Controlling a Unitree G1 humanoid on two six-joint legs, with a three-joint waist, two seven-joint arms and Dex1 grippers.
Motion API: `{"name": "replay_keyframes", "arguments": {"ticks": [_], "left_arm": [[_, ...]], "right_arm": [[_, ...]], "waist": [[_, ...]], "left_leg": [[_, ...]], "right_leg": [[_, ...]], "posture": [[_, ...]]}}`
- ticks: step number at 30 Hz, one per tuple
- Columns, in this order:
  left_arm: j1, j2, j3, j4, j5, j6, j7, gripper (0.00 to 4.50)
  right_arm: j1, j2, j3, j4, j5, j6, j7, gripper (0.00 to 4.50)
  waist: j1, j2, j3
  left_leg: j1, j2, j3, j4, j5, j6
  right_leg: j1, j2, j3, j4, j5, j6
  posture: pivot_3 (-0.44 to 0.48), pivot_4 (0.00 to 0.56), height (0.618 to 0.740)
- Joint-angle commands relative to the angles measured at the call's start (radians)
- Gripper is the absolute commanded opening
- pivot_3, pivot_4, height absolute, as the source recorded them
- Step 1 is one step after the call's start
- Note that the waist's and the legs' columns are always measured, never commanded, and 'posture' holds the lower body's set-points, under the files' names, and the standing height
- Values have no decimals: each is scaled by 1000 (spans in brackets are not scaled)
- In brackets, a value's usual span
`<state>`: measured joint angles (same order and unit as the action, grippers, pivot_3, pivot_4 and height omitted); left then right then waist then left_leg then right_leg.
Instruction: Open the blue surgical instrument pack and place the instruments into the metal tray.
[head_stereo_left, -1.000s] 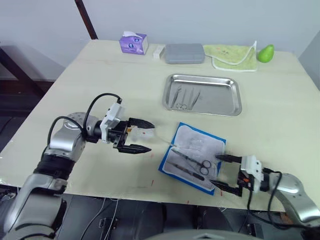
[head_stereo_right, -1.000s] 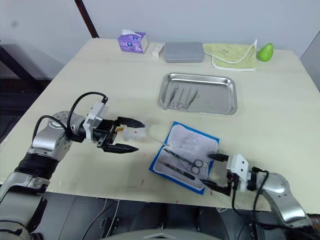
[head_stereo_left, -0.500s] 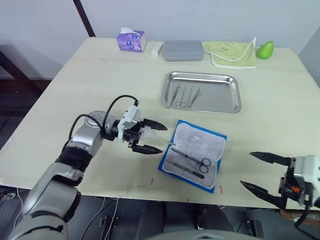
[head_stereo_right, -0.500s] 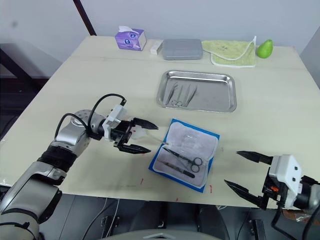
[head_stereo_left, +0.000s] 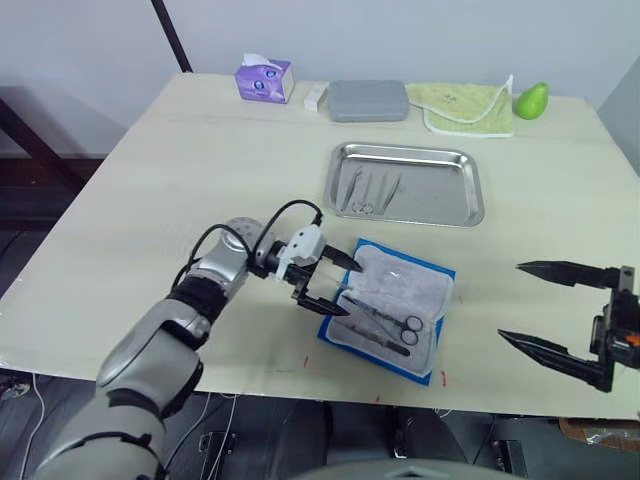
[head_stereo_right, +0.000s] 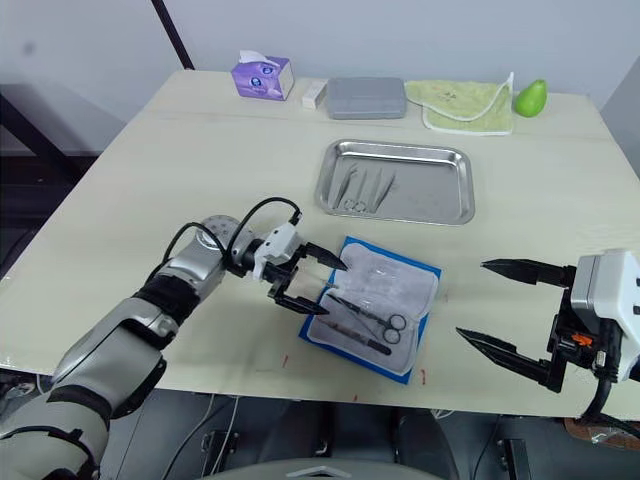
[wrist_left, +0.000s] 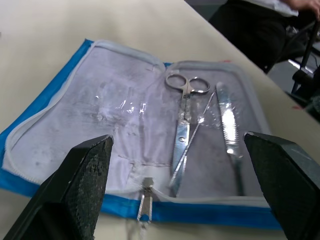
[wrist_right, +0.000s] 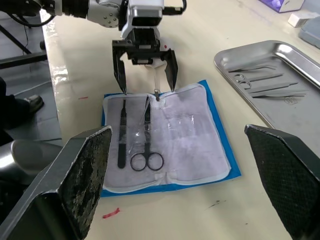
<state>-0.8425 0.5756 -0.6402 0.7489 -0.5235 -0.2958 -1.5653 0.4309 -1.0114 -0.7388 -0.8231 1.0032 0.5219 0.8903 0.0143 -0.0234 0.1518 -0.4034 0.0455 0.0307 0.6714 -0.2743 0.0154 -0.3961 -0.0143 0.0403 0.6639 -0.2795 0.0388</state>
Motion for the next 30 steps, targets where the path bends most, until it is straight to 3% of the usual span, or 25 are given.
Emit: {"name": "replay_keyframes", "arguments": {"ticks": [1,10,30], "left_arm": [[-22,-23,-14,51,31,-67,-49,4431],[6,-72,-13,131,94,-161,-49,4431],[214,-138,200,58,277,-147,-48,4431]], "right_arm": [[-23,2,21,-17,8,16,-1,4500],[-41,26,64,-45,-8,25,2,4500],[-74,103,264,-85,-151,6,-57,4500]], "waist": [[0,0,0],[0,0,0],[-2,6,-5]], "left_leg": [[0,0,0,0,0,1],[0,-1,-2,1,-1,1],[5,-1,-1,8,-1,1]], "right_leg": [[0,0,0,0,0,0],[0,0,0,1,0,0],[2,-1,2,13,0,1]], "posture": [[0,150,736],[0,150,736],[0,150,736]]}}
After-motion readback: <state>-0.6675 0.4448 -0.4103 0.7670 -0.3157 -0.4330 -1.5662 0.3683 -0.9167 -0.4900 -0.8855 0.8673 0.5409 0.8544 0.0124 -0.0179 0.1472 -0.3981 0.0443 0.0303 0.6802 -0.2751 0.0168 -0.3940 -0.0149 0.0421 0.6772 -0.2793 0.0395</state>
